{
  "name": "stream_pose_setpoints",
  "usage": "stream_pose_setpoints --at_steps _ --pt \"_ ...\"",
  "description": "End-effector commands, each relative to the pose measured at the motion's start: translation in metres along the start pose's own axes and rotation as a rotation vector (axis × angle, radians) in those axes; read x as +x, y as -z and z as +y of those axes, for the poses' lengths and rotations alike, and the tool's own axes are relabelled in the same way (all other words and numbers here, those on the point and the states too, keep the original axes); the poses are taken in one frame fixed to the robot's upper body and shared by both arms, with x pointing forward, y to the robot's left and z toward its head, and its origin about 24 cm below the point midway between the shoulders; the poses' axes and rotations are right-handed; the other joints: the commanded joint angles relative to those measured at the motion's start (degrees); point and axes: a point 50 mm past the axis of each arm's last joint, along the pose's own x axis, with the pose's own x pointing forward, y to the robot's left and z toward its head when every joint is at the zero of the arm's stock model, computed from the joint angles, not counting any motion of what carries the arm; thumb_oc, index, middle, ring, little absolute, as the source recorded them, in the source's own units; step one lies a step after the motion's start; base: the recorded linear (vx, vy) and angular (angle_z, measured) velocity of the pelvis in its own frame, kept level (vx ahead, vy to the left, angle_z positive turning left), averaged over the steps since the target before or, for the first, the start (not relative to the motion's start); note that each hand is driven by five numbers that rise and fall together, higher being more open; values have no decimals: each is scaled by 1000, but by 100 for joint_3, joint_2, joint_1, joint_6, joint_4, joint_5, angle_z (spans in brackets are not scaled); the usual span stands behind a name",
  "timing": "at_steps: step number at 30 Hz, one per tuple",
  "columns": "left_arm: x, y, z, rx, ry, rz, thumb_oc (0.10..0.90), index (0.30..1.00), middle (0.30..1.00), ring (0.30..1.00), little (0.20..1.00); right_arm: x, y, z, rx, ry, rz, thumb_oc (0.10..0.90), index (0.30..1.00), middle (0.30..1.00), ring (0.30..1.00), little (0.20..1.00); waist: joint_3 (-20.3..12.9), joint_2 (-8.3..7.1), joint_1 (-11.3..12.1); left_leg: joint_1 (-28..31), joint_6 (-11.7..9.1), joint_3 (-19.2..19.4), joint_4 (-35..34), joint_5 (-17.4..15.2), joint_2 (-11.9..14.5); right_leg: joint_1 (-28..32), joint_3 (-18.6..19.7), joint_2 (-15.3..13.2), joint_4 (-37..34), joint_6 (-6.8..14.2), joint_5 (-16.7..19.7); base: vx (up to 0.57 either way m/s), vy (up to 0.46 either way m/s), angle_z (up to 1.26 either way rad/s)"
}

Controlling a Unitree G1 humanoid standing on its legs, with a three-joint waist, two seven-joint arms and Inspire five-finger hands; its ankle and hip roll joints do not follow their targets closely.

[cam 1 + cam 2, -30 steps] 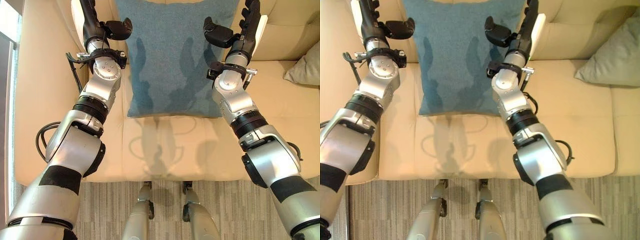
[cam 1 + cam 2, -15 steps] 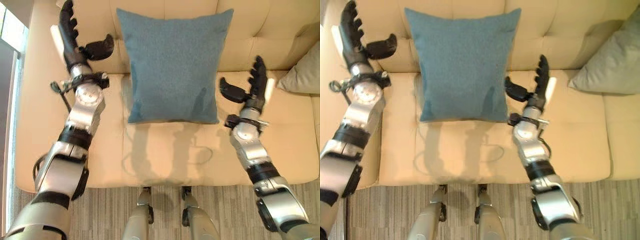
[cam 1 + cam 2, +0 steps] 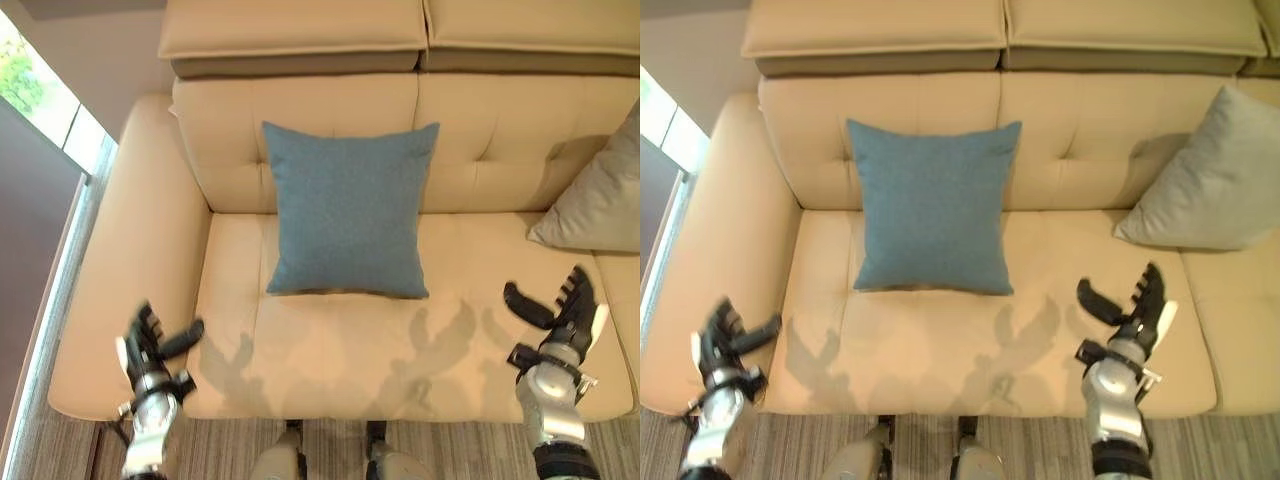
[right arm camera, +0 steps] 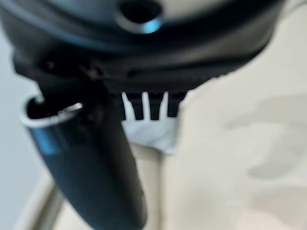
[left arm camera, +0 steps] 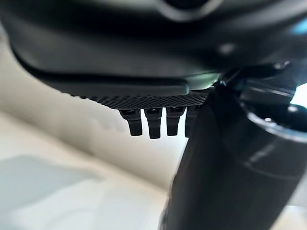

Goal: Pick up all the scattered cushions and arrange them neatly on the sofa.

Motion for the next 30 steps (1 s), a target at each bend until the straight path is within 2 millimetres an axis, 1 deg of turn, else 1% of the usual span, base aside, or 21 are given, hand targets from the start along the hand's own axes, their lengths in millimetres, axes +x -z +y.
stream_pose_setpoints --at_steps 1,2,5,6,7,9,10,11,13,14,15,16,19,20,21,22,23,24,25,29,30 --pt "-11 37 9 101 32 129 800 900 900 900 900 0 7 -26 18 65 -5 800 900 900 900 900 -887 46 57 25 -230 95 26 -216 379 113 -117 -71 491 102 -736 -280 -70 3" --pt "-15 50 7 116 25 184 800 900 900 900 900 -1 13 -24 33 79 25 800 900 900 900 900 -824 57 78 -132 -328 32 26 -11 390 75 -146 -51 453 80 -715 -199 -33 6" --pt "-15 60 1 170 36 231 800 900 900 900 900 -2 19 -26 43 131 53 800 900 900 900 900 -713 -9 58 -383 -386 -67 108 104 288 -78 -248 -92 408 46 -634 -344 -17 9" --pt "-20 76 -3 227 54 297 800 900 900 900 900 -9 33 -25 95 164 115 800 900 900 900 900 -675 -135 -54 -300 -199 47 664 -469 254 -288 -379 -243 477 43 -536 -399 -28 23" --pt "-20 75 -3 227 54 296 800 900 900 900 900 -9 33 -25 96 164 114 800 900 900 900 900 -684 -135 -58 -332 -194 42 682 -464 248 -308 -383 -248 474 45 -522 -360 -18 51" --pt "-33 97 -3 325 79 381 800 900 900 900 900 -15 42 -17 130 147 154 800 900 900 900 900 -689 -236 -144 17 -128 -68 1739 -1157 107 -520 -290 -299 589 -1 -373 -313 85 39" --pt "-39 106 -1 360 86 424 800 900 900 900 900 -17 46 -16 108 132 165 800 900 900 900 900 -713 -234 -172 240 -117 -240 1965 -1335 22 -597 -213 -272 636 -8 -324 -255 109 1" --pt "-39 106 -1 360 86 423 800 900 900 900 900 -17 46 -16 109 131 164 800 900 900 900 900 -716 -241 -180 226 -113 -245 1964 -1320 9 -606 -216 -285 632 -6 -313 -170 181 -4" --pt "-59 130 1 449 107 542 800 900 900 900 900 -24 58 -16 77 125 211 800 900 900 900 900 -790 -139 -348 885 -34 -349 1766 -1677 24 -849 -95 -240 847 66 -200 -184 234 5" --pt "-58 130 1 449 107 541 800 900 900 900 900 -24 58 -16 78 124 211 800 900 900 900 900 -798 -155 -355 877 -29 -352 1744 -1647 2 -863 -93 -262 841 70 -186 -159 196 0" --pt "-59 132 -3 468 122 552 800 900 900 900 900 -25 60 -15 76 118 221 800 900 900 900 900 -818 -139 -420 1039 3 -347 1448 -1824 -49 -1036 -14 -293 888 142 -73 -316 319 -3" --pt "-64 136 -8 578 170 557 800 900 900 900 900 -28 66 -12 42 112 251 800 900 900 900 900 -766 -167 -492 1130 188 -391 1034 -2174 -272 -1289 62 -460 889 294 224 -444 440 -3" --pt "-65 139 -4 647 183 571 800 900 900 900 900 -37 84 -11 -24 110 330 800 900 900 900 900 -631 -265 -467 1035 311 -428 902 -2131 -513 -1464 70 -612 735 468 565 -316 249 -6" --pt "-66 141 3 719 187 591 800 900 900 900 900 -49 102 -7 -23 112 429 800 900 900 900 900 -545 -278 -383 1067 339 -330 659 -2019 -531 -1435 -113 -621 416 546 635 -328 200 5" --pt "-66 141 3 719 187 590 800 900 900 900 900 -49 102 -7 -22 111 429 800 900 900 900 900 -548 -300 -391 1056 343 -334 647 -1991 -556 -1445 -108 -645 405 549 653 -336 214 -19" --pt "-67 142 7 750 183 592 800 900 900 900 900 -57 113 -3 -6 110 499 800 900 900 900 900 -485 -316 -365 1043 359 -224 578 -1899 -570 -1547 -245 -709 443 603 821 -382 145 -50" --pt "-67 143 17 807 172 615 800 900 900 900 900 -64 123 1 5 121 566 800 900 900 900 900 -367 -240 -224 917 372 -47 564 -1769 -486 -1480 -702 -743 637 566 517 -382 146 -71" --pt "-66 142 17 807 172 614 800 900 900 900 900 -64 123 2 6 120 566 800 900 900 900 900 -372 -261 -237 898 376 -56 560 -1745 -510 -1497 -703 -769 636 568 528 -496 133 -81" --pt "-66 143 27 896 189 614 800 900 900 900 900 -72 135 -4 -61 114 640 800 900 900 900 900 -317 -179 -131 743 448 44 562 -1602 -469 -1250 -797 -868 1242 473 135 -342 95 -82" --pt "-64 141 40 1012 203 602 800 900 900 900 900 -88 153 -20 -220 79 725 800 900 900 900 900 -461 -49 62 487 597 159 562 -1385 -431 -777 -338 -965 2643 330 -347 -296 73 -47" --pt "-63 139 41 1008 191 596 800 900 900 900 900 -93 158 -24 -243 81 752 800 900 900 900 900 -548 -74 99 439 589 164 518 -1325 -463 -569 -220 -910 2558 344 -414 -142 -48 -31"
